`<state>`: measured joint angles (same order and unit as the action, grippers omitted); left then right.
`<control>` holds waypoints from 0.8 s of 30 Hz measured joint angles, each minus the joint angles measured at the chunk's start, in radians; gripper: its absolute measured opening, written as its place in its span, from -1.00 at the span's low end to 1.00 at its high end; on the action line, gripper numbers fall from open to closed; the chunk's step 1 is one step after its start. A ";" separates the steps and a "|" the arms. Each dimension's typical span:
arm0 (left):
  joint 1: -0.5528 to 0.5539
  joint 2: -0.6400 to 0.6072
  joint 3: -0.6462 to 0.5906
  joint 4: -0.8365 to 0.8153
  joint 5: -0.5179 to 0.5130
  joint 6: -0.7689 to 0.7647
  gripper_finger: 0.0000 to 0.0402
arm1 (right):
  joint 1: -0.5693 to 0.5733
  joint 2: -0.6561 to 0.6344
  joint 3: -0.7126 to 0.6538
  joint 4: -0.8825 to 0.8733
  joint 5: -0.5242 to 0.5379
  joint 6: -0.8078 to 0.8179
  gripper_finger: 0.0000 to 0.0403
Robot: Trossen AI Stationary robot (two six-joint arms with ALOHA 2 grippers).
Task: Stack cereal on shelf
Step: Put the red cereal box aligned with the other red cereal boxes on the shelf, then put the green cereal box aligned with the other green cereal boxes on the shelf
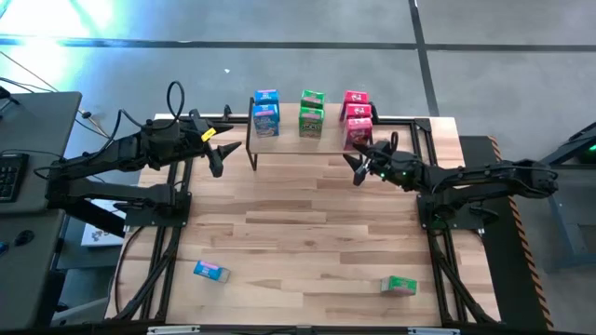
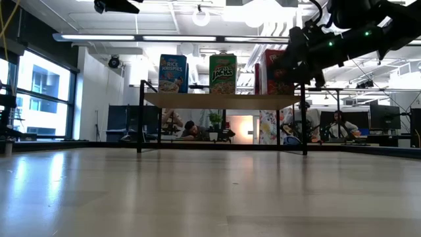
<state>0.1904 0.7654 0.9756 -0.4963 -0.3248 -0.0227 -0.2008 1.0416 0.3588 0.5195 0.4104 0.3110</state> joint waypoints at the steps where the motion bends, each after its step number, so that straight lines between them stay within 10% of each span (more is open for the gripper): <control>1: 0.000 0.000 0.000 0.000 0.000 0.000 0.25 | 0.000 0.000 0.000 0.009 -0.002 0.000 0.29; 7: 0.000 0.000 0.000 0.000 0.000 0.000 0.25 | 0.034 -0.029 0.065 -0.098 -0.074 -0.007 0.29; 24: 0.000 0.000 0.000 0.000 0.000 0.000 0.25 | 0.262 -0.033 0.650 -1.158 -0.051 0.095 0.29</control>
<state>0.1905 0.7654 0.9756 -0.4965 -0.3250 -0.0227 0.0608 1.0084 1.0086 -0.6385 0.3592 0.4060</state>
